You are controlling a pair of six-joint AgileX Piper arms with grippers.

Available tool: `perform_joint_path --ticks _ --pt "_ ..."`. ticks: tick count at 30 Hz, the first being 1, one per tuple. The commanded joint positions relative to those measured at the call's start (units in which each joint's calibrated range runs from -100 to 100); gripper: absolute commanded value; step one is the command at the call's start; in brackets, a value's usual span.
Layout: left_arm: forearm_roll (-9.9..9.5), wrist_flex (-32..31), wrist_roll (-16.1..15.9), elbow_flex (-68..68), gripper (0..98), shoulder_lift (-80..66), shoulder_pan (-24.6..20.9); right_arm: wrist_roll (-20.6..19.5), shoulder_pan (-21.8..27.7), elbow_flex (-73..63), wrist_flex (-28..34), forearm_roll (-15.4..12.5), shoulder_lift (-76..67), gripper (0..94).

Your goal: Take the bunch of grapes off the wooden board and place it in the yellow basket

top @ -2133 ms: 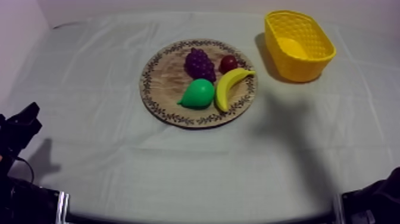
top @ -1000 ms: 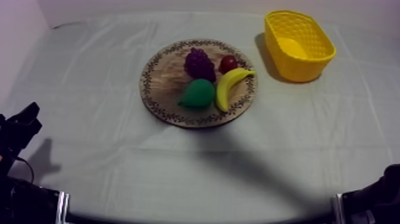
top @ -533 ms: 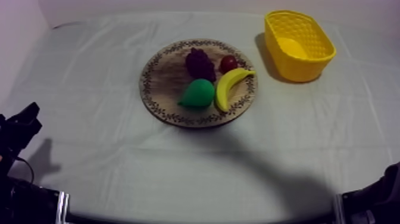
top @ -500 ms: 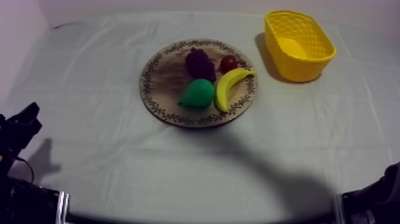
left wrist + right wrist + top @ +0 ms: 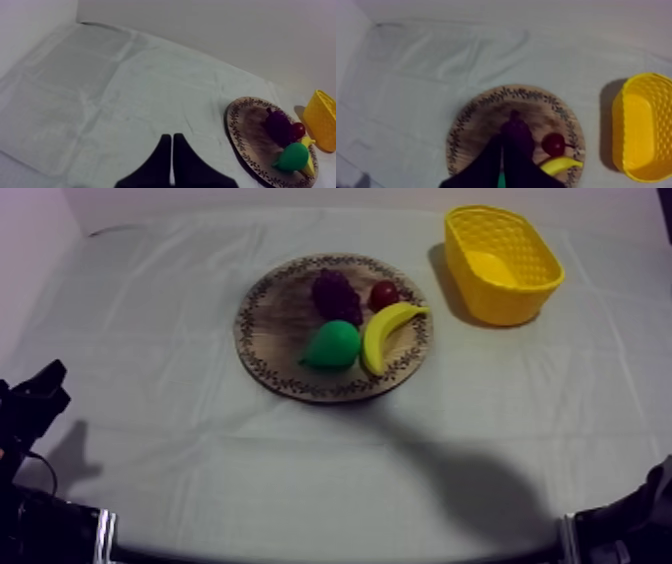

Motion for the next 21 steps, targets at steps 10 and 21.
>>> perform_joint_path --ticks 10,21 --pt "0.02 0.0 0.0 0.0 0.1 0.0 0.0 -0.1 -0.2 8.1 -1.2 -3.2 1.3 0.8" --pt "0.02 0.0 0.0 0.0 0.1 0.0 0.0 -0.9 -0.6 11.7 -3.4 -3.1 1.2 1.7"
